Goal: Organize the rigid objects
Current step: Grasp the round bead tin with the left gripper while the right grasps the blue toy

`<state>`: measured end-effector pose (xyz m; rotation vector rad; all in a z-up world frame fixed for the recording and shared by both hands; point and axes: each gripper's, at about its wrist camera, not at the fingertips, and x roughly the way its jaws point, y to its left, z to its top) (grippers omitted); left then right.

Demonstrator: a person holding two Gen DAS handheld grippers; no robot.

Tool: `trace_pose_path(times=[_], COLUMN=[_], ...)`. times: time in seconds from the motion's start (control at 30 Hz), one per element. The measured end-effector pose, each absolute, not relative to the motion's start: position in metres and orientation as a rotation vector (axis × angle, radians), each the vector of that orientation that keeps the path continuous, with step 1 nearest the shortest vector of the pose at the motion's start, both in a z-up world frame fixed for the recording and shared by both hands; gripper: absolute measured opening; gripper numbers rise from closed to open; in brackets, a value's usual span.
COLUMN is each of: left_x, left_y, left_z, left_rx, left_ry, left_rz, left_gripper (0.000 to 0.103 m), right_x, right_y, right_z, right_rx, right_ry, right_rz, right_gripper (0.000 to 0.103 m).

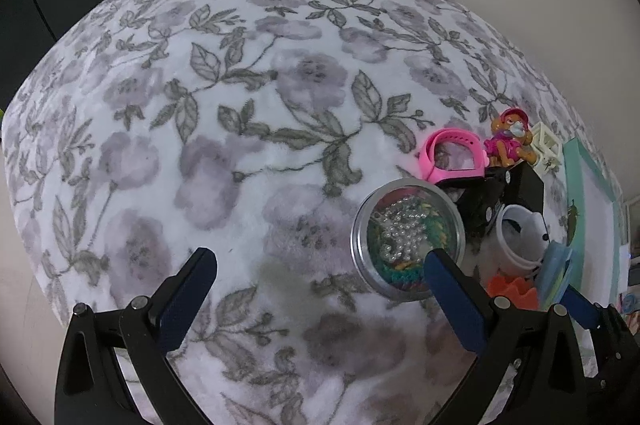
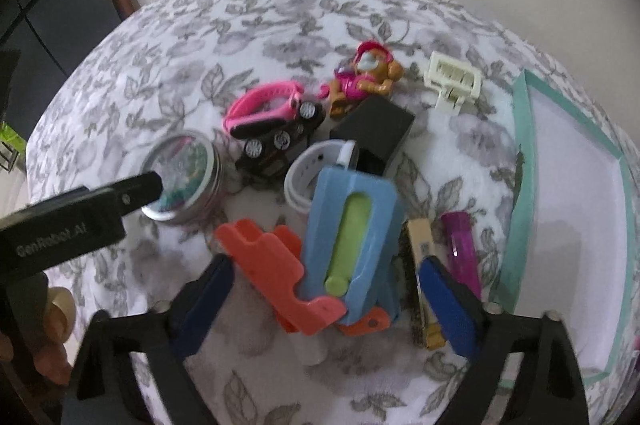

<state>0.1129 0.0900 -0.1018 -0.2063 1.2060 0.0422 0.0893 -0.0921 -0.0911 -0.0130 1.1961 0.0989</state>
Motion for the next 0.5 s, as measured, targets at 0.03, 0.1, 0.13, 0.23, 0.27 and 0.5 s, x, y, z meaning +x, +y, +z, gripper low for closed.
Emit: trace_pose_path(times=[0.03,0.1,0.13,0.23,0.27,0.5], left_x=[0.113,0.114,0.115,0.118,0.119,0.125], left_y=[0.089,0.088,0.087,0.084,0.083,0.072], left_z=[-0.102,-0.103,-0.103,-0.104,-0.104,-0.106], left_rx=[-0.207,-0.208,-0.212,-0.223,-0.220,-0.202], left_ry=[1.206,1.209,1.210,1.207,1.208,1.202], left_rz=[0.039,0.027,0.020,0.000,-0.002,-0.024], left_gripper=[0.103,0.103,0.103,0.103,0.103,0.103], right_x=[0.089,0.091,0.091,0.092,0.092,0.095], right_y=[-0.093,-0.096,-0.097,-0.099,-0.100,-0.099], right_z=[-0.090,-0.089,-0.089,-0.087,-0.087,-0.086], right_rx=[-0.006,0.015,0.023,0.048,0.053,0.092], right_ry=[1.194,1.192,1.191,1.189,1.189,1.198], right_rz=[0.101,0.105,0.107,0.120,0.124,0.153], right_gripper=[0.085,0.082,0.078,0.066,0.062,0.049])
